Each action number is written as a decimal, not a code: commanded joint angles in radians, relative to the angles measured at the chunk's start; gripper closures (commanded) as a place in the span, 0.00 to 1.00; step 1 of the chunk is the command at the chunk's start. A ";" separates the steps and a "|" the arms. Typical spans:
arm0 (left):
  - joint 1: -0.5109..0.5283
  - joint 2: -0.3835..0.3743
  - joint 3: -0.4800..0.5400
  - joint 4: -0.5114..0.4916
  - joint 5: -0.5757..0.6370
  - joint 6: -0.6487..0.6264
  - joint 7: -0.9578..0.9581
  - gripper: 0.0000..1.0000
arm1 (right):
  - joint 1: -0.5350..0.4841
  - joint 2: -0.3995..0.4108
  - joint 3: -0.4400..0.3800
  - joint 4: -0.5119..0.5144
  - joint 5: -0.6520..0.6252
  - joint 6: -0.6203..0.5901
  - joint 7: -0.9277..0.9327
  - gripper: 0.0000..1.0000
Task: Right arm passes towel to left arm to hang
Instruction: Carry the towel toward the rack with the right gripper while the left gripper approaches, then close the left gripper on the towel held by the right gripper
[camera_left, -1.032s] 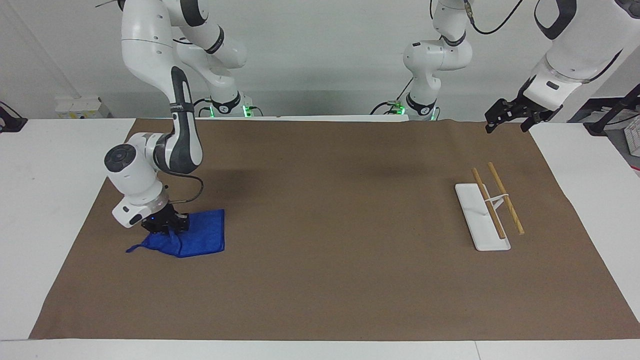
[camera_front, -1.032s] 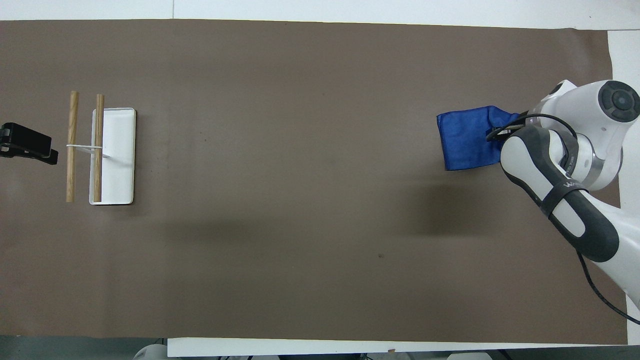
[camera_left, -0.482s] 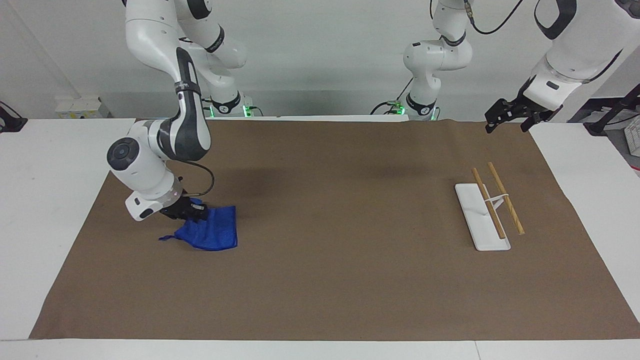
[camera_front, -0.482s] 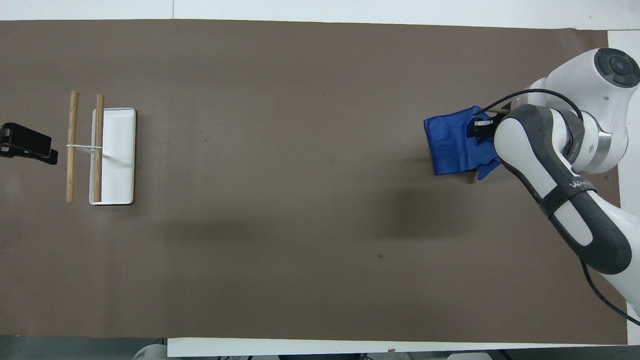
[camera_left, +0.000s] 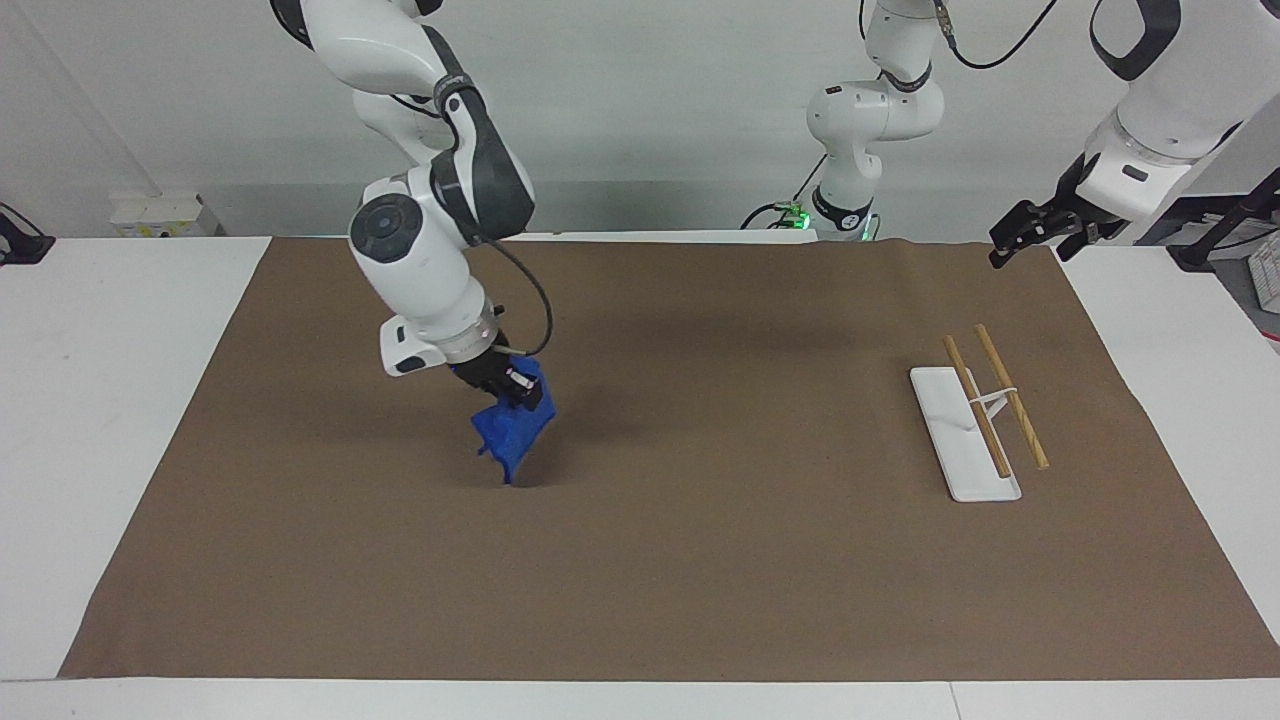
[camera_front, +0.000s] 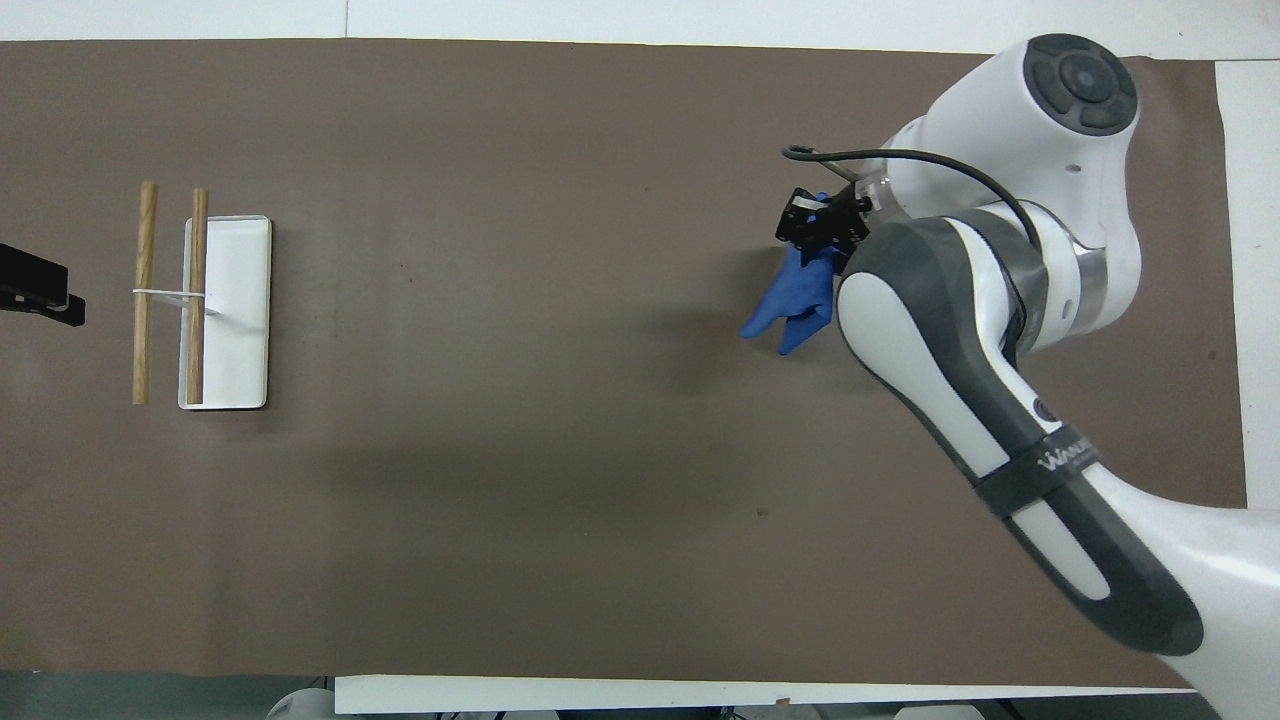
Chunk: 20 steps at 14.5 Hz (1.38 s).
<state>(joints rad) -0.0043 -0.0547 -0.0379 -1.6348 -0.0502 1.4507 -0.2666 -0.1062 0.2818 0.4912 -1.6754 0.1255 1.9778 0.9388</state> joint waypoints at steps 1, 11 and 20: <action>-0.002 -0.103 -0.005 -0.198 -0.135 0.147 -0.367 0.00 | -0.012 0.042 0.056 0.068 0.176 0.036 0.118 1.00; -0.198 -0.195 -0.019 -0.502 -0.342 0.629 -1.488 0.00 | 0.062 0.137 0.291 0.068 0.339 0.668 0.550 1.00; -0.283 -0.165 -0.020 -0.537 -0.396 0.784 -1.540 0.00 | 0.102 0.171 0.326 0.051 0.338 0.788 0.627 1.00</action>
<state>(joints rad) -0.2580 -0.2109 -0.0662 -2.1391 -0.4272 2.1830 -1.7825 -0.0017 0.4395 0.8005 -1.6301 0.4519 2.7492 1.5567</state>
